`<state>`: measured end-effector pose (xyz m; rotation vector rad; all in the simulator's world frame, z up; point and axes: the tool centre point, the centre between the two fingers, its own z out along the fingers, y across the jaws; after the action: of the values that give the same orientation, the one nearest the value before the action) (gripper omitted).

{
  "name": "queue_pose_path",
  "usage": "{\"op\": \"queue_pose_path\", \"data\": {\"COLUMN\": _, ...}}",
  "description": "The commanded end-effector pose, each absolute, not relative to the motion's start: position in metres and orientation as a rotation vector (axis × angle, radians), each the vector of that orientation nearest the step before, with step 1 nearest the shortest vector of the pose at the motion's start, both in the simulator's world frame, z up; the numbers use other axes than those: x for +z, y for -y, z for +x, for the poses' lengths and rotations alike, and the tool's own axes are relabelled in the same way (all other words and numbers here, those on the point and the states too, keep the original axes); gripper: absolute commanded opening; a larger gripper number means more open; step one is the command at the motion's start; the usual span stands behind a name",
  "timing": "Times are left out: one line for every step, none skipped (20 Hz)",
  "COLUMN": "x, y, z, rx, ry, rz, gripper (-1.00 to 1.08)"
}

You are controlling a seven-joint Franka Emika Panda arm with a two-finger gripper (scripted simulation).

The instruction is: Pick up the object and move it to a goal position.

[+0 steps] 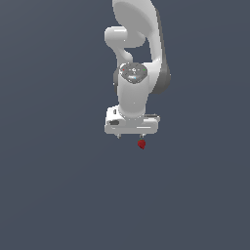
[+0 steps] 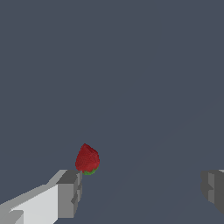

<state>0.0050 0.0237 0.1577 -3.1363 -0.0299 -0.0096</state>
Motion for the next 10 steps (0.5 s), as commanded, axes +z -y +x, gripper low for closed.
{"op": "queue_pose_path", "data": {"x": 0.1577, "y": -0.0237, "z": 0.005, "rx": -0.01, "ry": 0.03, "rz": -3.136, "gripper": 1.0}}
{"op": "queue_pose_path", "data": {"x": 0.1576, "y": -0.0236, "z": 0.005, "rx": -0.01, "ry": 0.029, "rz": -3.136, "gripper": 1.0}}
{"op": "queue_pose_path", "data": {"x": 0.1575, "y": -0.0232, "z": 0.0053, "rx": -0.009, "ry": 0.026, "rz": -3.135, "gripper": 1.0}}
{"op": "queue_pose_path", "data": {"x": 0.1572, "y": -0.0225, "z": 0.0056, "rx": -0.009, "ry": 0.02, "rz": -3.133, "gripper": 1.0}}
{"op": "queue_pose_path", "data": {"x": 0.1569, "y": -0.0216, "z": 0.0061, "rx": -0.009, "ry": 0.013, "rz": -3.13, "gripper": 1.0}}
{"op": "queue_pose_path", "data": {"x": 0.1565, "y": -0.0205, "z": 0.0067, "rx": -0.008, "ry": 0.004, "rz": -3.126, "gripper": 1.0}}
{"op": "queue_pose_path", "data": {"x": 0.156, "y": -0.0191, "z": 0.0075, "rx": -0.008, "ry": -0.008, "rz": -3.122, "gripper": 1.0}}
{"op": "queue_pose_path", "data": {"x": 0.1555, "y": -0.0178, "z": 0.0082, "rx": -0.007, "ry": -0.019, "rz": -3.117, "gripper": 1.0}}
{"op": "queue_pose_path", "data": {"x": 0.155, "y": -0.0167, "z": 0.0087, "rx": -0.007, "ry": -0.028, "rz": -3.114, "gripper": 1.0}}
{"op": "queue_pose_path", "data": {"x": 0.1547, "y": -0.016, "z": 0.0091, "rx": -0.007, "ry": -0.035, "rz": -3.111, "gripper": 1.0}}
